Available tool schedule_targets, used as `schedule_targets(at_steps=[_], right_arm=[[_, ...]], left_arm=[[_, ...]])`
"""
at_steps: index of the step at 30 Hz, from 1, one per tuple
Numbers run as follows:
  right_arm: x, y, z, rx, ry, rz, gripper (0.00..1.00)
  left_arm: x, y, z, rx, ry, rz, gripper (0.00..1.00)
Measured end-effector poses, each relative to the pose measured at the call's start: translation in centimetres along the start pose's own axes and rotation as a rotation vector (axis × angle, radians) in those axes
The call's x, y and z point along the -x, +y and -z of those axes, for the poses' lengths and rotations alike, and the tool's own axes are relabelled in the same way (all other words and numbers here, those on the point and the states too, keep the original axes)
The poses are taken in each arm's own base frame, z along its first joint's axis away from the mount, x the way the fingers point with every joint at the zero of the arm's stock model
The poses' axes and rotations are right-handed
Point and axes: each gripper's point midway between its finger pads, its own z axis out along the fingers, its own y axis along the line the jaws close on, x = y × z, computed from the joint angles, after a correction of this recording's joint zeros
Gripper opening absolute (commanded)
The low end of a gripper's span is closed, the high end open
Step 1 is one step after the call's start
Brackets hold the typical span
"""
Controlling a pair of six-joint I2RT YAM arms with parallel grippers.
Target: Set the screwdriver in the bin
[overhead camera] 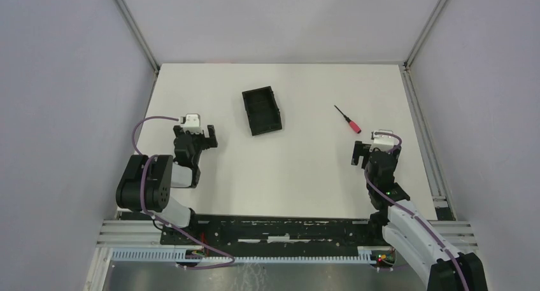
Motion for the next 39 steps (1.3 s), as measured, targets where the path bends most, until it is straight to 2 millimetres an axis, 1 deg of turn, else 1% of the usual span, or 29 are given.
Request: schedule_targets(at_steps=[6, 8, 10, 11, 13, 14, 15, 16, 17, 19, 20, 21, 22, 23, 24, 25, 26, 28, 29, 31, 32, 33, 34, 36, 37, 38, 39], right_arm=[[0.9, -0.9, 0.0, -0.060, -0.024, -0.035, 0.98], [2.0, -0.8, 0.1, -0.052, -0.028, -0.016, 0.98], [4.8, -0.5, 0.1, -0.035, -0.047, 0.000, 0.98], [6.7, -0.2, 0.0, -0.028, -0.057, 0.005, 0.98], [11.0, 0.6, -0.5, -0.008, -0.049, 0.032, 0.98], [13.7, 1.2, -1.0, 0.006, -0.038, 0.046, 0.98], [16.7, 1.9, -1.5, 0.026, -0.041, 0.050, 0.98], [19.6, 2.8, -2.6, 0.045, -0.024, 0.070, 0.98], [21.7, 3.6, -3.6, 0.068, -0.014, 0.085, 0.98], [25.0, 5.8, -6.2, 0.125, 0.037, 0.127, 0.98], [25.8, 6.7, -7.7, 0.145, 0.066, 0.145, 0.98], [25.7, 7.5, -9.5, 0.165, 0.107, 0.167, 0.98], [24.9, 8.1, -10.9, 0.177, 0.153, 0.187, 0.98], [23.1, 8.4, -12.5, 0.187, 0.219, 0.211, 0.98], [21.3, 8.6, -13.6, 0.194, 0.278, 0.232, 0.98], [18.8, 8.7, -14.7, 0.202, 0.349, 0.254, 0.98], [15.7, 8.6, -15.7, 0.211, 0.437, 0.277, 0.98], [11.0, 8.1, -16.7, 0.226, 0.562, 0.302, 0.97], [9.1, 7.9, -16.9, 0.234, 0.611, 0.309, 0.96], [5.8, 7.4, -17.0, 0.254, 0.692, 0.319, 0.93], [5.0, 7.3, -16.8, 0.262, 0.711, 0.325, 0.91], [3.5, 6.9, -16.9, 0.269, 0.746, 0.328, 0.88], [2.5, 6.7, -16.7, 0.275, 0.768, 0.332, 0.84], [0.8, 6.6, -16.4, 0.290, 0.799, 0.341, 0.74], [0.1, 6.5, -16.2, 0.296, 0.812, 0.347, 0.65], [-0.4, 6.7, -16.1, 0.306, 0.818, 0.348, 0.53], [-0.4, 6.7, -16.1, 0.311, 0.812, 0.345, 0.38]], left_arm=[[0.0, 0.0, 0.0, 0.000, 0.000, 0.000, 1.00], [0.0, 0.0, 0.0, 0.000, 0.000, 0.000, 1.00], [0.0, 0.0, 0.0, 0.000, 0.000, 0.000, 1.00], [0.0, 0.0, 0.0, 0.000, 0.000, 0.000, 1.00], [0.0, 0.0, 0.0, 0.000, 0.000, 0.000, 1.00], [0.0, 0.0, 0.0, 0.000, 0.000, 0.000, 1.00], [0.0, 0.0, 0.0, 0.000, 0.000, 0.000, 1.00], [0.0, 0.0, 0.0, 0.000, 0.000, 0.000, 1.00], [0.0, 0.0, 0.0, 0.000, 0.000, 0.000, 1.00], [0.0, 0.0, 0.0, 0.000, 0.000, 0.000, 1.00], [0.0, 0.0, 0.0, 0.000, 0.000, 0.000, 1.00], [0.0, 0.0, 0.0, 0.000, 0.000, 0.000, 1.00], [0.0, 0.0, 0.0, 0.000, 0.000, 0.000, 1.00], [0.0, 0.0, 0.0, -0.001, 0.000, 0.000, 1.00], [0.0, 0.0, 0.0, 0.000, 0.000, 0.000, 1.00], [0.0, 0.0, 0.0, 0.000, 0.000, 0.000, 1.00], [0.0, 0.0, 0.0, 0.000, 0.000, 0.000, 1.00], [0.0, 0.0, 0.0, 0.000, 0.000, 0.000, 1.00], [0.0, 0.0, 0.0, 0.000, 0.000, 0.000, 1.00], [0.0, 0.0, 0.0, 0.000, 0.000, 0.000, 1.00], [0.0, 0.0, 0.0, 0.000, 0.000, 0.000, 1.00], [0.0, 0.0, 0.0, 0.000, 0.000, 0.000, 1.00], [0.0, 0.0, 0.0, 0.000, 0.000, 0.000, 1.00], [0.0, 0.0, 0.0, 0.000, 0.000, 0.000, 1.00], [0.0, 0.0, 0.0, 0.000, 0.000, 0.000, 1.00], [0.0, 0.0, 0.0, 0.000, 0.000, 0.000, 1.00], [0.0, 0.0, 0.0, 0.000, 0.000, 0.000, 1.00]])
